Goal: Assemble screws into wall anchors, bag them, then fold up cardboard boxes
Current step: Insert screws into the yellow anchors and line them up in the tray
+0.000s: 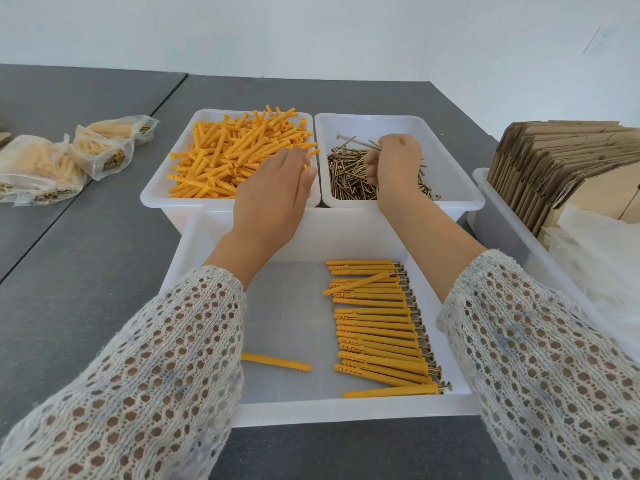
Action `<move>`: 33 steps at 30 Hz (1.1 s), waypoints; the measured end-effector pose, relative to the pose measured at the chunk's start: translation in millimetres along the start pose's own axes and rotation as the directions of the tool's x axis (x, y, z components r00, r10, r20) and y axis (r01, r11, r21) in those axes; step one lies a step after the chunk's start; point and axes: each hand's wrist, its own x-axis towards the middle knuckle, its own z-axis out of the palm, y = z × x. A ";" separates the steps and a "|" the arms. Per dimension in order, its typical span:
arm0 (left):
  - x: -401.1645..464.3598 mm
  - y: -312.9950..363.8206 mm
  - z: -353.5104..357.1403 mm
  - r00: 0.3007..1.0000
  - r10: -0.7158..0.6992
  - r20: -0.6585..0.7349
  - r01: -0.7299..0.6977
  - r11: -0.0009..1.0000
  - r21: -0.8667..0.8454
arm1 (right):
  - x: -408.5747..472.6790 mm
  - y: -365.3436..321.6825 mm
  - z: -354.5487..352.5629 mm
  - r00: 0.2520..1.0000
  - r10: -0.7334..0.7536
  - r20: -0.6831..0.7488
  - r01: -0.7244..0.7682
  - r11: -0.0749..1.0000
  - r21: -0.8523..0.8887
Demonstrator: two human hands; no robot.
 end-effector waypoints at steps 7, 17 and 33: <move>0.4 -2.0 3.9 1.000 -0.028 -0.010 0.027 0.994 -0.111 | 2.5 -5.5 -11.4 0.970 0.215 0.109 -0.242 0.851 0.467; 1.5 -1.1 3.8 1.000 0.009 -0.008 -0.011 0.970 -0.242 | -5.6 -5.5 -1.6 0.921 0.102 0.375 -0.216 0.937 0.276; 2.4 5.6 -2.9 0.994 0.062 -0.095 -0.077 0.982 -0.171 | -13.3 -6.9 6.8 0.799 0.116 0.591 -0.189 0.980 0.063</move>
